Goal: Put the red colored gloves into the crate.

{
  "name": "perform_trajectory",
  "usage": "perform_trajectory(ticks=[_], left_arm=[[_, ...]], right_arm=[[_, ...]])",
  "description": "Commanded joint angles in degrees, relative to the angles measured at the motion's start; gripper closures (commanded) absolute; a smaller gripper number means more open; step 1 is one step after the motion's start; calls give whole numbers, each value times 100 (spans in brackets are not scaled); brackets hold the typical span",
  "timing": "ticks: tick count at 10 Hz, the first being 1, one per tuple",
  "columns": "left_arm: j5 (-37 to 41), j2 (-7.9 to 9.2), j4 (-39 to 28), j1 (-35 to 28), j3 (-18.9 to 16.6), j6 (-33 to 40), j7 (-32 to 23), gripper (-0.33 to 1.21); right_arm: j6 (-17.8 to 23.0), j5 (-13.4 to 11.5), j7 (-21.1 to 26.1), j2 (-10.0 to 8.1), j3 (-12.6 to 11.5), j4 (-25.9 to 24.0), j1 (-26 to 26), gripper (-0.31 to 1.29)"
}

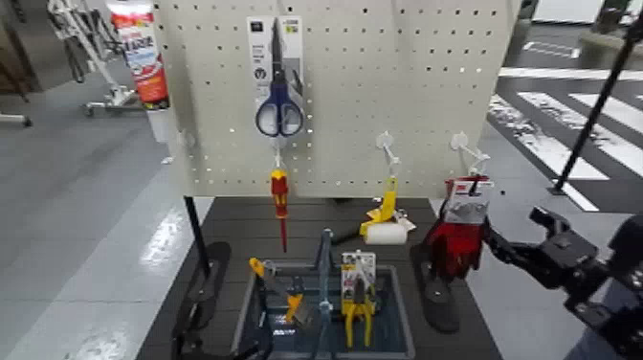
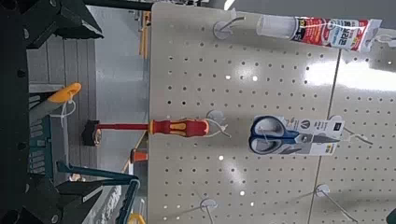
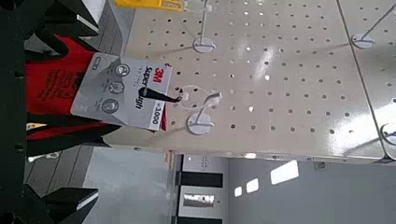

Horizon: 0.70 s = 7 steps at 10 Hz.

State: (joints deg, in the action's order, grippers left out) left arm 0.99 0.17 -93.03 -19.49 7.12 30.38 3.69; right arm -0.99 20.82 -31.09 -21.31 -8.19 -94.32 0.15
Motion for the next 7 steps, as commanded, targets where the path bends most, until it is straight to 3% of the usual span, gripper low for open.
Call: perform_trajectory(ticks=[1,7], left_arm=[[15,-641,4,15,-9,-24,44,15],[41,-685,31,50,0,-59,141,14]], right_arm=[[205,132,-310,-198,380,845,-683,9],[424,405,-811,-435,969,1979,-1615,10]])
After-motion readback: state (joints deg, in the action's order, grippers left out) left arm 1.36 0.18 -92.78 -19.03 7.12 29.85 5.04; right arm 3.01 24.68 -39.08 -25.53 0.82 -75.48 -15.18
